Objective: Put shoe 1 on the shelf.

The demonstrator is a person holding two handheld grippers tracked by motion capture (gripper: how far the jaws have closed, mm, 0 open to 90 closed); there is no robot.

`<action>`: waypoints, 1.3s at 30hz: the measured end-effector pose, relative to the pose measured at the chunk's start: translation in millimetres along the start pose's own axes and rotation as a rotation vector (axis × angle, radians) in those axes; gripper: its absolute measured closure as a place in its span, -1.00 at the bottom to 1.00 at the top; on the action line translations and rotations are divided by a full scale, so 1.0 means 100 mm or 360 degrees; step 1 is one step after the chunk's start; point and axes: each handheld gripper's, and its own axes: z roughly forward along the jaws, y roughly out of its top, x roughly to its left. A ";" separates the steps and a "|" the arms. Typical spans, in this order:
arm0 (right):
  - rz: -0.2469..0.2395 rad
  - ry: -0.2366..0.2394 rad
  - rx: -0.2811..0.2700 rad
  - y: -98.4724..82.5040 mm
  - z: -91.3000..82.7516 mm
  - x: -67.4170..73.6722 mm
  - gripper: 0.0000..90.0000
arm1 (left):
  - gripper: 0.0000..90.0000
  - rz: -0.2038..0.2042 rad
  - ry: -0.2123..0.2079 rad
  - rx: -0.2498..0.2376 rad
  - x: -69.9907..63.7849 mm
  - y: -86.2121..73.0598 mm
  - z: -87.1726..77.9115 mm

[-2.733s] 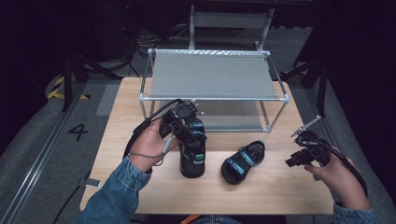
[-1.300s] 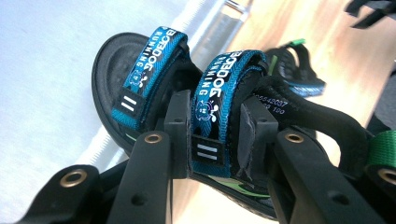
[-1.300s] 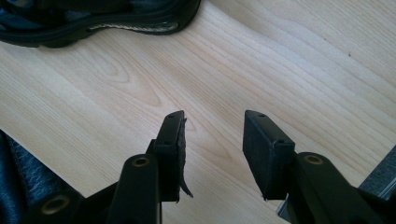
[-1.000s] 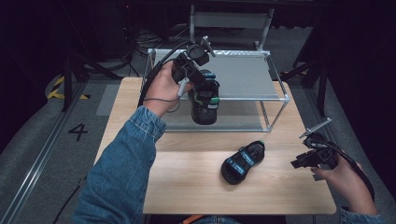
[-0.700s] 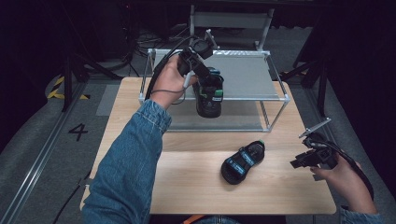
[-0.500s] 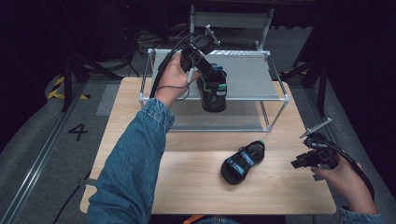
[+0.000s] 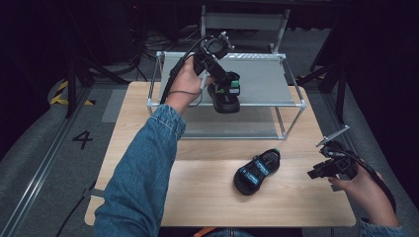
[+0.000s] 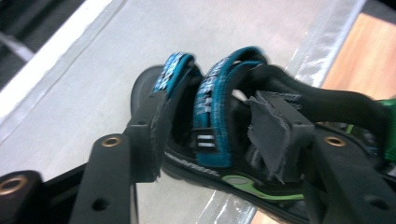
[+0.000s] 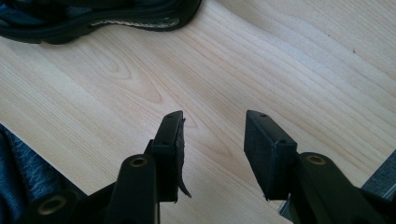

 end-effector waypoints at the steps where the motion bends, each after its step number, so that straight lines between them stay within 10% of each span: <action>1: 0.0002 -0.0001 -0.0003 0.00 -0.01 0.00 0.29 | 0.01 -0.0002 0.0022 -0.0009 -0.02 -0.01 -0.03; 9: 0.0005 -0.0013 -0.0006 0.00 -0.02 0.00 0.29 | -0.07 -0.0069 0.0082 -0.0123 -0.21 -0.16 -0.37; 16: -0.0002 -0.0006 0.0002 0.02 0.01 0.02 0.29 | 0.02 -0.0078 -0.0023 -0.0121 -0.49 -0.33 -0.56; 24: -0.0030 -0.0008 0.0009 0.06 0.02 0.08 0.28 | 0.25 0.0002 -0.0146 -0.0044 -0.88 -0.47 -0.46; 39: -0.0035 0.0000 0.0009 0.07 0.03 0.08 0.28 | 0.77 -0.0084 -0.0176 -0.0033 -0.94 -0.56 -0.12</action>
